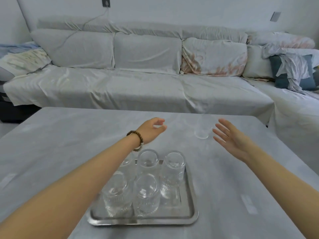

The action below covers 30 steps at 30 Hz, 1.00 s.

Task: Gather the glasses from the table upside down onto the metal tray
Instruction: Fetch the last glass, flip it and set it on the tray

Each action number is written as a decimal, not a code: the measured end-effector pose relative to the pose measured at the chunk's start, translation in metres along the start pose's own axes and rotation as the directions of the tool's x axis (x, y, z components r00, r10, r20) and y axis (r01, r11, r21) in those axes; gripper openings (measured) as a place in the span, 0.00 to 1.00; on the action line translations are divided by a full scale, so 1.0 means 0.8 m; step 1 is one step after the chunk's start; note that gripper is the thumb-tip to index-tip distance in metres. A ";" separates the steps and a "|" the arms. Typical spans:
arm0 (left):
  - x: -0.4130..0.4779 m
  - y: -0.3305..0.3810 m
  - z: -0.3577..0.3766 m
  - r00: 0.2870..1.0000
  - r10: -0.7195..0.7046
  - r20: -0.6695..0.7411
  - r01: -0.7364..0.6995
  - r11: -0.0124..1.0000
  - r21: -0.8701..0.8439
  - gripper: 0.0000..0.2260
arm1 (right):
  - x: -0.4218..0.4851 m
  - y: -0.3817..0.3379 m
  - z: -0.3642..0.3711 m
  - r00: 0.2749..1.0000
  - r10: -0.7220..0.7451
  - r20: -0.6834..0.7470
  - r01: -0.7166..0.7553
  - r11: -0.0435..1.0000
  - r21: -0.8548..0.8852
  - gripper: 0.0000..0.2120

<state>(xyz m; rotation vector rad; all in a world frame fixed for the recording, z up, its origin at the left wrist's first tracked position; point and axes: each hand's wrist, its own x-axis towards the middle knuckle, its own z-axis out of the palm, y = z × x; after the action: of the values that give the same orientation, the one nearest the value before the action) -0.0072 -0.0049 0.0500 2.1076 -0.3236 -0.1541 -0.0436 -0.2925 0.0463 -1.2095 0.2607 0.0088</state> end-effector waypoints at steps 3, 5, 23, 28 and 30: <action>0.067 0.021 0.044 0.999 -0.028 0.045 0.029 0.999 -0.017 0.23 | 0.050 0.000 -0.040 0.996 0.050 -0.071 -0.052 0.998 -0.025 0.22; 0.108 0.029 0.078 0.997 -0.035 0.064 0.036 0.999 -0.020 0.27 | 0.080 0.009 -0.059 0.993 0.089 -0.083 -0.094 0.994 -0.059 0.27; 0.251 -0.005 0.223 0.999 -0.014 0.048 0.026 0.969 -0.245 0.38 | 0.200 0.082 -0.093 0.985 0.168 0.047 -0.165 0.984 -0.073 0.13; 0.232 0.001 0.205 1.000 -0.030 0.004 0.030 0.936 -0.350 0.36 | 0.180 0.068 -0.083 0.980 0.176 0.094 -0.166 0.980 -0.106 0.12; 0.216 0.013 0.186 0.998 -0.052 0.021 0.056 0.900 -0.432 0.34 | 0.165 0.059 -0.077 0.975 0.188 0.116 -0.184 0.982 -0.049 0.16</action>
<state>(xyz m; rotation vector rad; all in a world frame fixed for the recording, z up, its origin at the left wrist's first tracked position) 0.1208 -0.1811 -0.0170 1.6739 -0.2113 -0.2448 0.0659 -0.3499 -0.0440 -1.2140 0.2683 0.2501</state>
